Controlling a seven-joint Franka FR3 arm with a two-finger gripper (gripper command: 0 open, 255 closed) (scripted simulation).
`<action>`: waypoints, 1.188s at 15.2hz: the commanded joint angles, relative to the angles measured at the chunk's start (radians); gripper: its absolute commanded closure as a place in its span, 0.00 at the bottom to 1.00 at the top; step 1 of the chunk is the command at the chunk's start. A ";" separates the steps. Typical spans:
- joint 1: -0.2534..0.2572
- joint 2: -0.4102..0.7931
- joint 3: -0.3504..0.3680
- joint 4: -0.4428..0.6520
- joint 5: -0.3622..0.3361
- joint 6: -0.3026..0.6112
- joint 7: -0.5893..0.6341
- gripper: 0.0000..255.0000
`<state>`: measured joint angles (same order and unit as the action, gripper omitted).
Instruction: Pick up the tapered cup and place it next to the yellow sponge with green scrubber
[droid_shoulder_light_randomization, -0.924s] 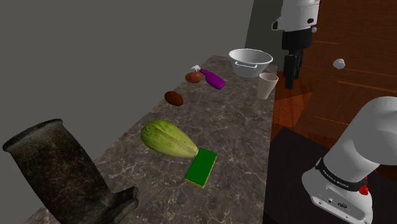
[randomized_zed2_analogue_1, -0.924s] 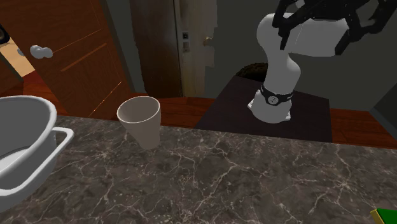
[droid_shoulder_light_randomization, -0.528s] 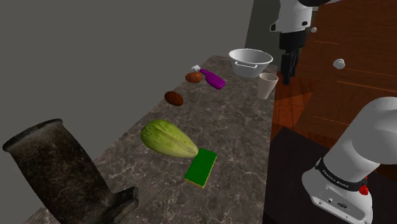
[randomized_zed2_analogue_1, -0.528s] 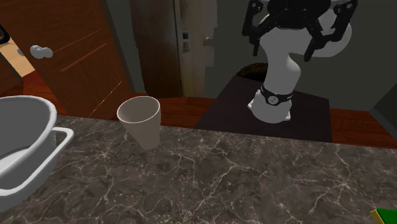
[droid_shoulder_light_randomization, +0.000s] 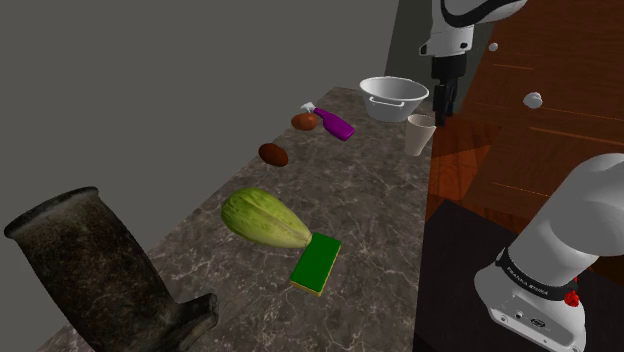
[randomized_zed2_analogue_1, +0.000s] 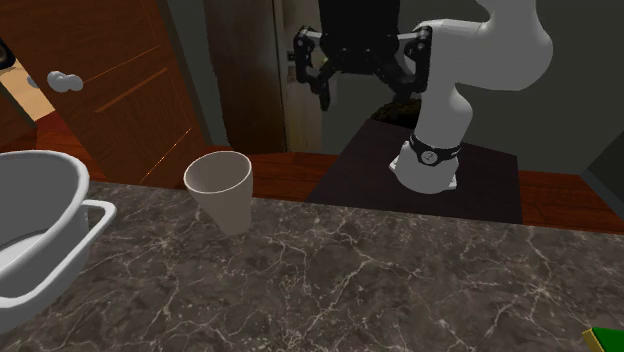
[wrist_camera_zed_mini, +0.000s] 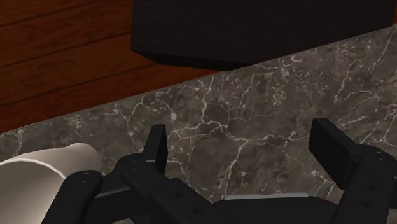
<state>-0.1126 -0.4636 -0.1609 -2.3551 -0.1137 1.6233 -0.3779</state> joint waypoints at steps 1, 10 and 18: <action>-0.012 0.066 -0.034 0.039 -0.012 0.030 -0.045 0.00; -0.061 0.372 -0.158 0.250 0.004 0.133 -0.245 0.00; -0.135 0.683 -0.215 0.528 0.097 0.154 -0.425 0.00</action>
<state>-0.2384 0.1799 -0.3729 -1.8630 -0.0306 1.7751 -0.7830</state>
